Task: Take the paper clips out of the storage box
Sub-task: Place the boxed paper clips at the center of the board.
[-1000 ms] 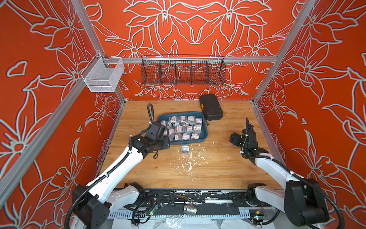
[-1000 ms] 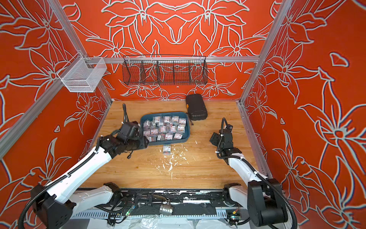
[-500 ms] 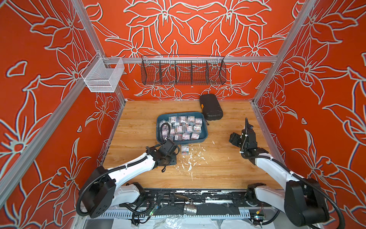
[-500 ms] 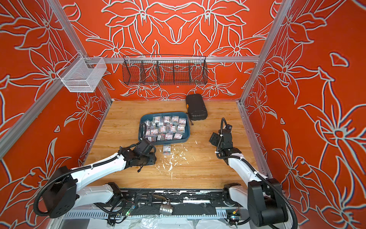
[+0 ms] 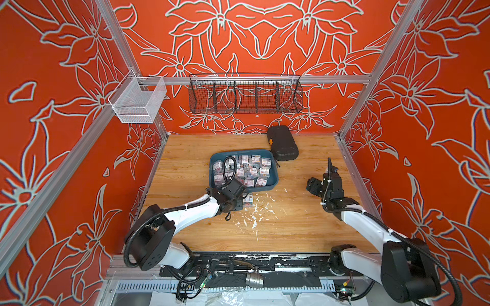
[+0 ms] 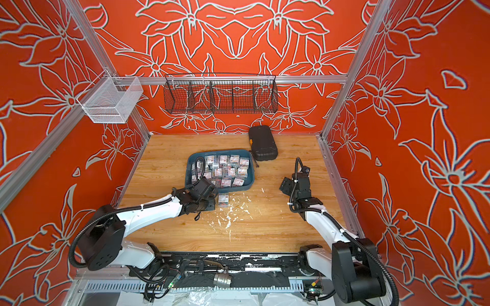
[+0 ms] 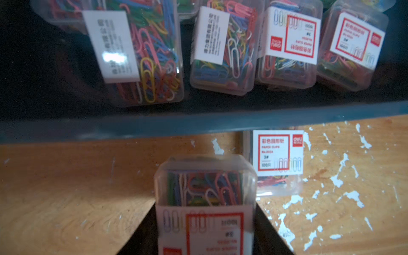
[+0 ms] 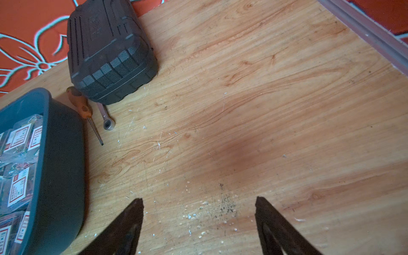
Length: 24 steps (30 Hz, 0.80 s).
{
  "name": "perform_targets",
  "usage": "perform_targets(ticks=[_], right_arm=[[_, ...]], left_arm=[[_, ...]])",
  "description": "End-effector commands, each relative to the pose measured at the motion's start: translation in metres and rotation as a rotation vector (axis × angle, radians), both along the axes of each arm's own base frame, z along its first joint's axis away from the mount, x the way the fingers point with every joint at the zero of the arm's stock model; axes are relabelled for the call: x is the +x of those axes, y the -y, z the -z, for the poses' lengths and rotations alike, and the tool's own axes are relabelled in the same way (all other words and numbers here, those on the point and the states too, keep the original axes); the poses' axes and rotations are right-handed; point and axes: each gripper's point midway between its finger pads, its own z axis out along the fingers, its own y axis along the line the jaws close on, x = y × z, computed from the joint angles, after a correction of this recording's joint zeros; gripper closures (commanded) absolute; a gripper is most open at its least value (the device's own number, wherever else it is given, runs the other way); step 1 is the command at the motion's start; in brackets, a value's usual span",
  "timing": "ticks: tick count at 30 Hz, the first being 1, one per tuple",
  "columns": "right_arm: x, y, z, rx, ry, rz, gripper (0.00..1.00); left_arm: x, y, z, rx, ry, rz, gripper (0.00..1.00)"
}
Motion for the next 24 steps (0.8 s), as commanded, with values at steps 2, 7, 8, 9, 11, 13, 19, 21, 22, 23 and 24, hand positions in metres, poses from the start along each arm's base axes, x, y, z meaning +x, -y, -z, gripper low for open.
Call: perform_targets(ticks=[2,7,8,9,11,13,19,21,22,23,24], right_arm=[[0.000,0.001,-0.002,-0.017,0.007,0.003,0.18],[0.000,0.001,-0.002,-0.018,0.008,0.003,0.18],[0.000,0.001,-0.001,-0.018,0.006,0.004,0.18],[0.000,0.001,-0.002,-0.019,0.007,0.003,0.18],[0.000,0.001,-0.003,-0.019,0.009,0.004,0.18],[0.000,0.001,-0.001,-0.021,0.004,0.003,0.18],[0.001,0.000,-0.002,-0.022,0.002,0.001,0.18],[0.001,0.001,-0.001,-0.023,-0.001,0.003,0.18],[0.001,0.001,-0.002,-0.023,0.002,0.002,0.18],[0.001,0.000,-0.001,-0.024,0.001,0.001,0.18],[0.001,0.000,-0.001,-0.025,0.000,-0.001,0.18]], left_arm=[[0.014,0.003,0.004,0.056,0.000,0.002,0.67],[0.023,-0.001,0.014,0.120,-0.016,-0.011,0.66],[0.024,-0.002,0.016,0.126,-0.022,-0.015,0.66],[0.025,-0.005,0.018,0.134,-0.027,-0.022,0.66],[0.027,-0.008,0.019,0.143,-0.031,-0.029,0.65],[0.028,-0.010,0.018,0.146,-0.031,-0.037,0.65],[0.026,-0.007,0.009,0.110,-0.026,-0.025,0.43],[0.025,-0.007,0.007,0.103,-0.023,-0.024,0.27],[0.024,-0.007,0.006,0.098,-0.024,-0.022,0.25],[0.023,-0.005,0.004,0.090,-0.024,-0.012,0.24],[0.023,-0.003,0.002,0.079,-0.023,-0.003,0.24]])
